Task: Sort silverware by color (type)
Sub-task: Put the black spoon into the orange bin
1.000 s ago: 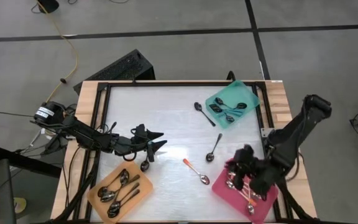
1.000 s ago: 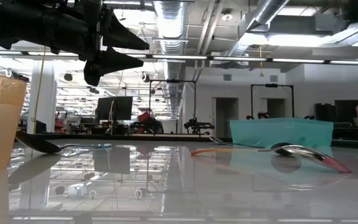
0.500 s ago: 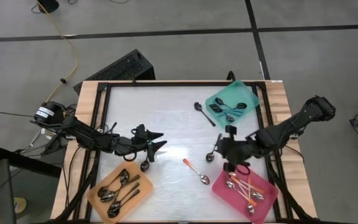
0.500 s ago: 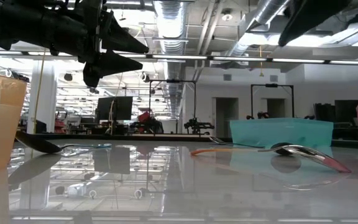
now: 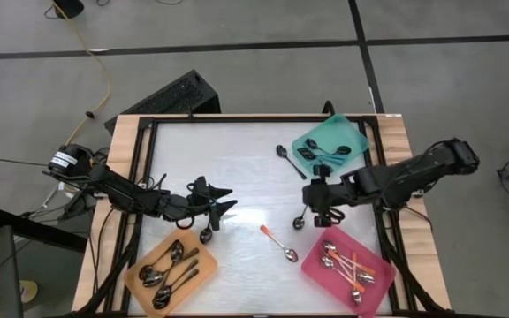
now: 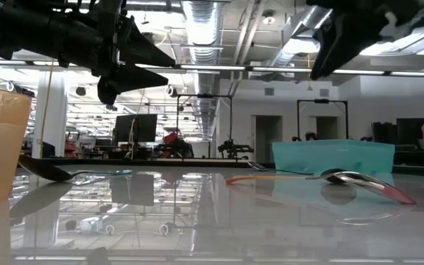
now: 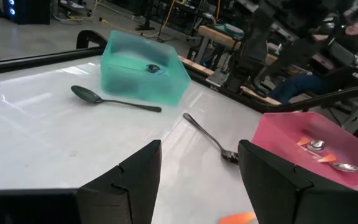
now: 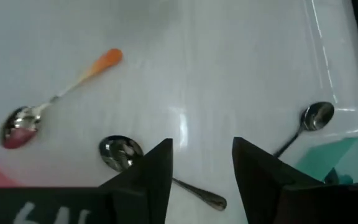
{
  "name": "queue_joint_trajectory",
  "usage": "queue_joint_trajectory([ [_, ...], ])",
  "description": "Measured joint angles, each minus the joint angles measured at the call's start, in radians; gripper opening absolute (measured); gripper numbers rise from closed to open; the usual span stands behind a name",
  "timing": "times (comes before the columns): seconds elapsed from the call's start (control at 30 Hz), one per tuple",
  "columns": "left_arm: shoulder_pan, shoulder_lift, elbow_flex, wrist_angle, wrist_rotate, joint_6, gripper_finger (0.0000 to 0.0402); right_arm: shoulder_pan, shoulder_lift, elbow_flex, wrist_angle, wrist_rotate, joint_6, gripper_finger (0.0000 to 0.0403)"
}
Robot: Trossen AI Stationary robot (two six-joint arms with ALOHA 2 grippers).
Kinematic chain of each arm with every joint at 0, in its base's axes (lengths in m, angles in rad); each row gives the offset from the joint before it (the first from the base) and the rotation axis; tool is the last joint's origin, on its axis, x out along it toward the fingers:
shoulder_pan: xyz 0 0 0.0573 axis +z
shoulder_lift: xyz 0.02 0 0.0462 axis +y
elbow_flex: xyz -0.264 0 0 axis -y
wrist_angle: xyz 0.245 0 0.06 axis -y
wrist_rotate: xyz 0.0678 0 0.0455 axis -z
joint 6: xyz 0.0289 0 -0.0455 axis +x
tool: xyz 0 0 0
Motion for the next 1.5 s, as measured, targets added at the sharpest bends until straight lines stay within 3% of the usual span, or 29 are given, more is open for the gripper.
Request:
queue_joint_trajectory([
  [0.33,0.000,0.000,0.000,0.000,0.000,-0.004,0.0197,-0.052,0.000,-0.127,0.005,-0.073,-0.235,0.0172],
  [0.57,0.000,0.000,0.000,0.000,-0.002,-0.005,0.0197,-0.053,0.004,-0.195,0.153,-0.153,-0.351,0.0170],
  [1.0,0.000,0.000,0.001,-0.019,-0.003,-0.037,0.0197,-0.063,0.245,-0.229,0.246,-0.206,-0.548,0.0170],
  [1.23,0.000,0.000,0.001,-0.020,-0.003,-0.039,0.0197,-0.109,0.348,-0.221,0.254,-0.252,-0.575,0.0170],
  [1.4,0.000,0.000,0.001,-0.028,-0.004,-0.040,0.0197,-0.147,0.354,-0.222,0.251,-0.347,-0.575,0.0166],
  [1.5,0.000,0.000,0.001,-0.031,-0.005,-0.040,0.0197,-0.160,0.340,-0.224,0.247,-0.352,-0.574,0.0157],
])
